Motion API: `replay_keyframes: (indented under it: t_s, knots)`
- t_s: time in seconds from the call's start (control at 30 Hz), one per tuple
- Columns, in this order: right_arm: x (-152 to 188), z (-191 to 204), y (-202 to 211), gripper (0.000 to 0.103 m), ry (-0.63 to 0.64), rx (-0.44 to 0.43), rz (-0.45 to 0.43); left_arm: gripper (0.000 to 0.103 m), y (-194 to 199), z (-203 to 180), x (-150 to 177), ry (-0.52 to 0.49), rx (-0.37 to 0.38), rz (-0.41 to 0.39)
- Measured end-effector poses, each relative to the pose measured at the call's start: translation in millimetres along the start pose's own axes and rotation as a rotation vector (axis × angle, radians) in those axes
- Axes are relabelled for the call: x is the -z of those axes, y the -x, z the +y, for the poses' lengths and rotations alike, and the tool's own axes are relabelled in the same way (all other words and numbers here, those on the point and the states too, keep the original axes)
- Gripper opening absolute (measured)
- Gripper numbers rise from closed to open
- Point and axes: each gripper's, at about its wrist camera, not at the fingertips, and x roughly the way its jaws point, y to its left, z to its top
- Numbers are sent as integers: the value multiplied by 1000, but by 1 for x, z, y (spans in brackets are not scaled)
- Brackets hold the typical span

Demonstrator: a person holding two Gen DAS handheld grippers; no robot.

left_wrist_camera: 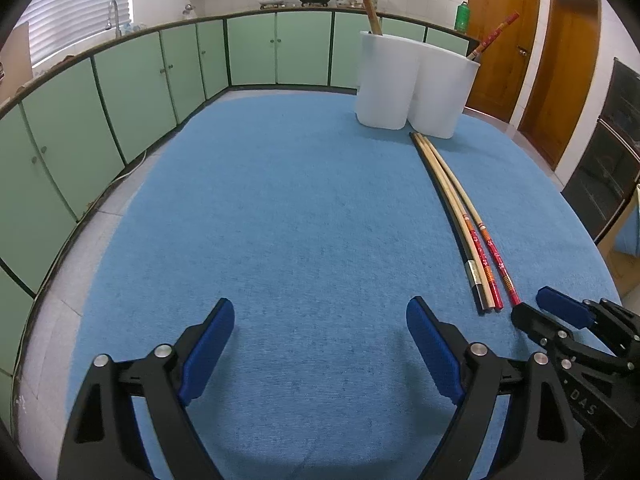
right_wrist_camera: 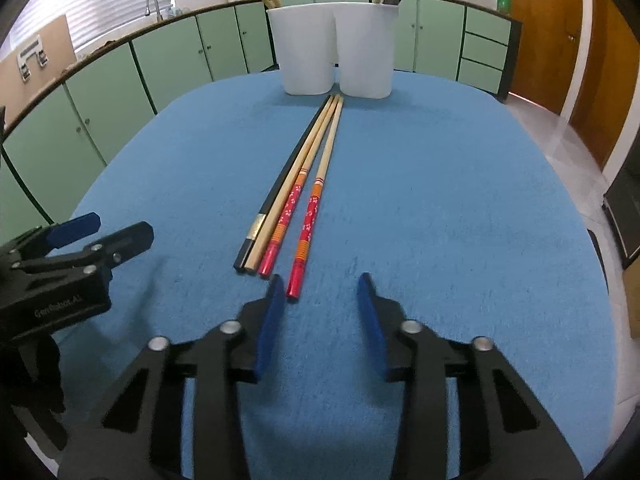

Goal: Organize utensils
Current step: 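Grasp a red-patterned chopstick with the right tool while the left tool grasps a black chopstick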

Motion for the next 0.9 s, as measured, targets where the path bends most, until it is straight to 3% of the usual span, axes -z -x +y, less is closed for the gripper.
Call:
replay_keyframes:
  t_s: [0.03, 0.07, 0.23, 0.53, 0.9]
  knots:
    - [0, -1, 0, 11, -2, -11, 1, 86, -1, 0, 0, 1, 0, 1]
    - [-1, -1, -1, 6, -3, -17, 2, 86, -1, -1, -1, 1, 1, 3]
    - [-1, -7, 0, 5, -12, -35, 2, 86, -3, -9, -3, -10, 22, 13]
    - [7, -44, 11, 5, -55, 38, -4, 86, -8, -41, -4, -60, 90, 29]
    - [11, -58, 12, 5, -70, 39, -11, 86, -23, -66, -7, -101, 88, 56]
